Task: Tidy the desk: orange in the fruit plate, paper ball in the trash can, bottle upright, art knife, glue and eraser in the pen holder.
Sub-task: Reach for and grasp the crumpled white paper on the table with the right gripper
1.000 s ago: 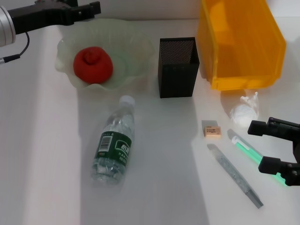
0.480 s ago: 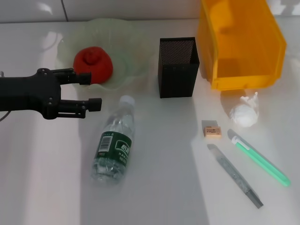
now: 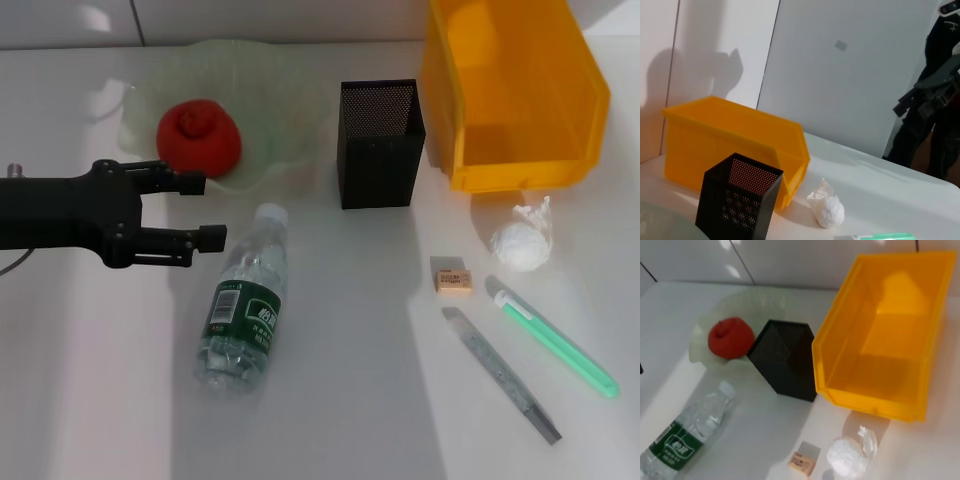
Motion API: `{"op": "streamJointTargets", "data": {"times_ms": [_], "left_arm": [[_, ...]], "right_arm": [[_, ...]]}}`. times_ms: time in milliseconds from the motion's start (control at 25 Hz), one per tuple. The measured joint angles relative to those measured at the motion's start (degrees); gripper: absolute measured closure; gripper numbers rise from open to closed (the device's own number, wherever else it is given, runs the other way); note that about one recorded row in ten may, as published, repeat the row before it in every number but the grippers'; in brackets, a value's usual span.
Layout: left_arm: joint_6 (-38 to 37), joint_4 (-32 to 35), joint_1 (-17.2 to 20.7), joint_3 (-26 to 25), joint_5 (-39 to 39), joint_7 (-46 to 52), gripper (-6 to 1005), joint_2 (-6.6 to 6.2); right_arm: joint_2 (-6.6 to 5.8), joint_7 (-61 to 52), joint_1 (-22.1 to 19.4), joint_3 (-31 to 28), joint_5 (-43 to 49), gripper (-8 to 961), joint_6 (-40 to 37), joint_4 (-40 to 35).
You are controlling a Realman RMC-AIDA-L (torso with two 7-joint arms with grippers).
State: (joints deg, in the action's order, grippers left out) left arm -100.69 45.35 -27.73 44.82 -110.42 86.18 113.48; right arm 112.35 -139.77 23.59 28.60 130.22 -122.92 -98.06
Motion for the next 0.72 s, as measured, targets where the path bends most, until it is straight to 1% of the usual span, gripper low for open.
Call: {"op": "streamJointTargets", "data": {"times_ms": [80,120,160,240,320,440,560,640,720], "left_arm": [[0.18,0.0,-0.03,0.0,-0.31,-0.04,163,0.08],[0.32,0.0,-0.06,0.0,-0.59,-0.07,163,0.13],[0.32,0.0,-0.06,0.0,-0.59,-0.07,163,0.13],[0.89,-0.1,-0.07,0.01,-1.15,-0.43,164,0.61],[1.05,-0.4,-0.07,-0.01,-1.41,-0.59,164,0.72],[1.09,-1.03,-0.12,0.0,-1.85,-0.69,165,0.77],[1.17,-1.23,-0.14,0.0,-1.97,-0.88,166,0.83],[1.23,-1.38,-0.14,0.0,-2.0,-1.4,167,1.19],[1.26,-1.39,-0.13,0.0,-2.0,-1.44,167,1.29]], "right_arm": [[0.48,-1.56,1.73,2.56,2.6,121,0.66,1.19],[1.53,-1.79,3.22,4.97,6.4,121,2.97,3.23],[1.53,-1.79,3.22,4.97,6.4,121,2.97,3.23],[2.6,-1.6,4.29,7.62,10.15,121,6.07,5.74],[3.31,-1.33,5.24,10.81,12.51,121,9.58,9.13],[3.59,-1.29,6.5,15.08,13.39,121,14.14,14.86],[3.51,-1.28,8.03,19.22,14.03,121,18.41,20.24],[3.48,-1.24,8.86,21.51,14.58,121,20.84,22.82],[3.55,-1.23,9.89,23.77,15.82,121,23.05,25.04]]}}
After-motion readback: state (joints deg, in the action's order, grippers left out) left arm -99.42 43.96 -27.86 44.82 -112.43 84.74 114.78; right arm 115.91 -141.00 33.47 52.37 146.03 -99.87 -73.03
